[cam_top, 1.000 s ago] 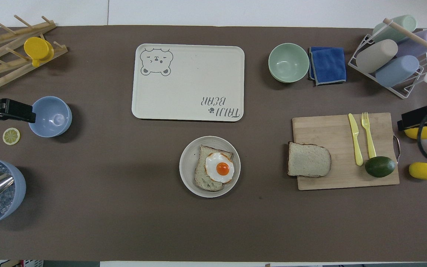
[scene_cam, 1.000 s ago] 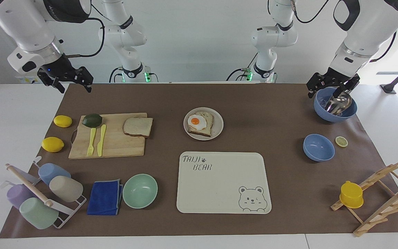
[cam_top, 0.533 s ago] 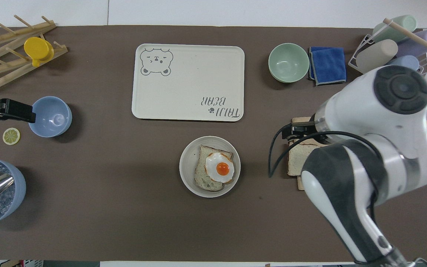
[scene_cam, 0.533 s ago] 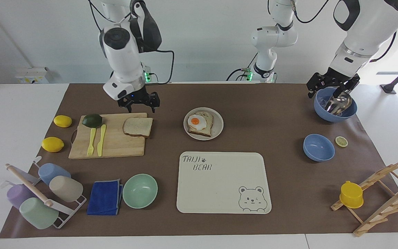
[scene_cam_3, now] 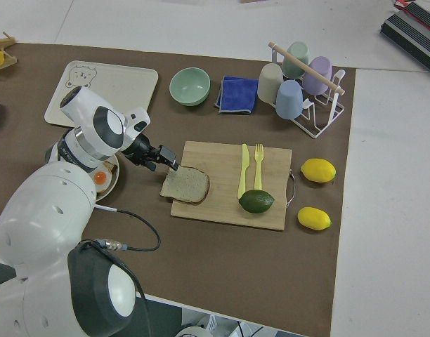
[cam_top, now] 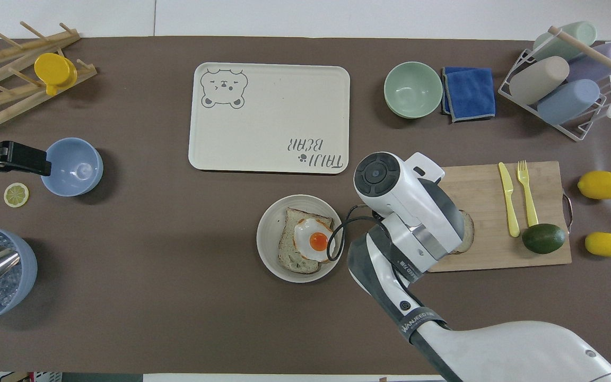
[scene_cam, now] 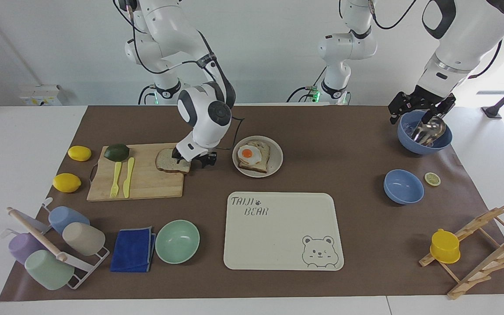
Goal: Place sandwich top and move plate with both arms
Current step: 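Reach the right gripper to the bread slice on the cutting board and grasp it, then lift the bread slice with the right gripper and carry it over the plate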
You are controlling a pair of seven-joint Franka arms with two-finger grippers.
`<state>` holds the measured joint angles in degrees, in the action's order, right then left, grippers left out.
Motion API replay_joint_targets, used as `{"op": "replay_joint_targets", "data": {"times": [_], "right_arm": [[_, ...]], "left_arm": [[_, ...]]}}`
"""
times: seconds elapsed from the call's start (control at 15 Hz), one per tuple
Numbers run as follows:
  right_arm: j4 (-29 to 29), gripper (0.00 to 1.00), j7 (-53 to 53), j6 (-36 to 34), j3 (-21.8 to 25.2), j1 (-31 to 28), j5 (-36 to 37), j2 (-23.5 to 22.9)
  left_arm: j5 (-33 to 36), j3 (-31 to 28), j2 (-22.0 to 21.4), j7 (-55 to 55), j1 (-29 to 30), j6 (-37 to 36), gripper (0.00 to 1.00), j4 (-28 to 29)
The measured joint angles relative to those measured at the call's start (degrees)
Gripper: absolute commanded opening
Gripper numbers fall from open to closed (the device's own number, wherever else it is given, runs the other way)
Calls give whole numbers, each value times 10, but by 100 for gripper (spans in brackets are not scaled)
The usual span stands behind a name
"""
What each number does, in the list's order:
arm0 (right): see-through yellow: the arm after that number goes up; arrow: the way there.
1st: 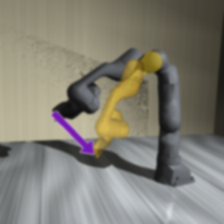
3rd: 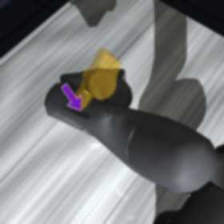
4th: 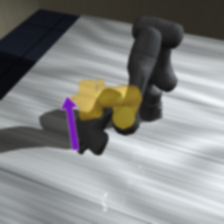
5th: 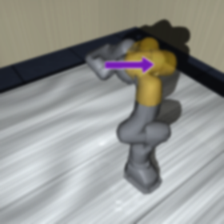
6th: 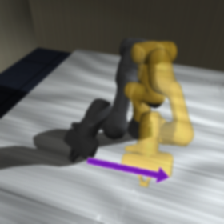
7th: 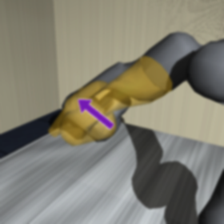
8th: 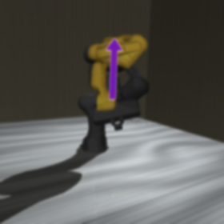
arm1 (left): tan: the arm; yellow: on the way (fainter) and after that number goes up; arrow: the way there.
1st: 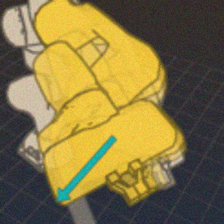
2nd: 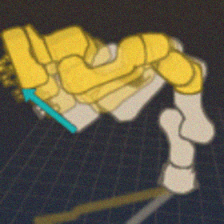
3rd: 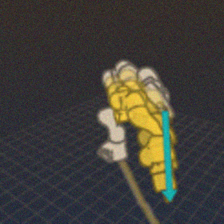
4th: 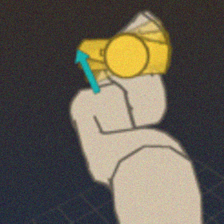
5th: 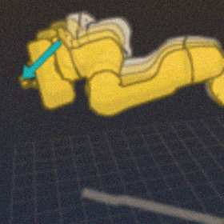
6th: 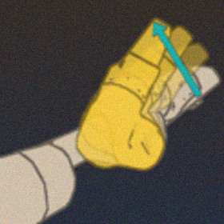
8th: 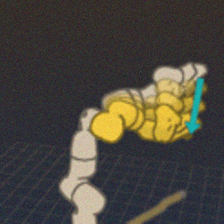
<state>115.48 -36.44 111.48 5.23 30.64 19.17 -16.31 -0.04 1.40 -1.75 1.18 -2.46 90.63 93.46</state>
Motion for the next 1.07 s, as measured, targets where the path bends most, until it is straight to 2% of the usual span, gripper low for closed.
{"op": "replay_joint_targets", "data": {"times": [0.2,0.27,0.33,0.6,0.67,1.07], "right_arm": [[14,100,-1,-2,1,0,28,-7],[15,93,0,-8,1,0,36,-6],[16,83,2,-16,1,0,40,-5],[21,13,12,-32,1,0,45,-2],[23,0,13,-34,0,2,45,-2],[10,0,14,-67,-6,20,46,8]], "left_arm": [[0,0,0,0,0,0,100,0],[0,0,0,0,0,0,100,0],[0,0,0,0,0,0,100,0],[0,0,0,0,0,0,100,0],[0,0,0,0,0,0,100,0],[0,0,0,0,0,0,100,0]]}}
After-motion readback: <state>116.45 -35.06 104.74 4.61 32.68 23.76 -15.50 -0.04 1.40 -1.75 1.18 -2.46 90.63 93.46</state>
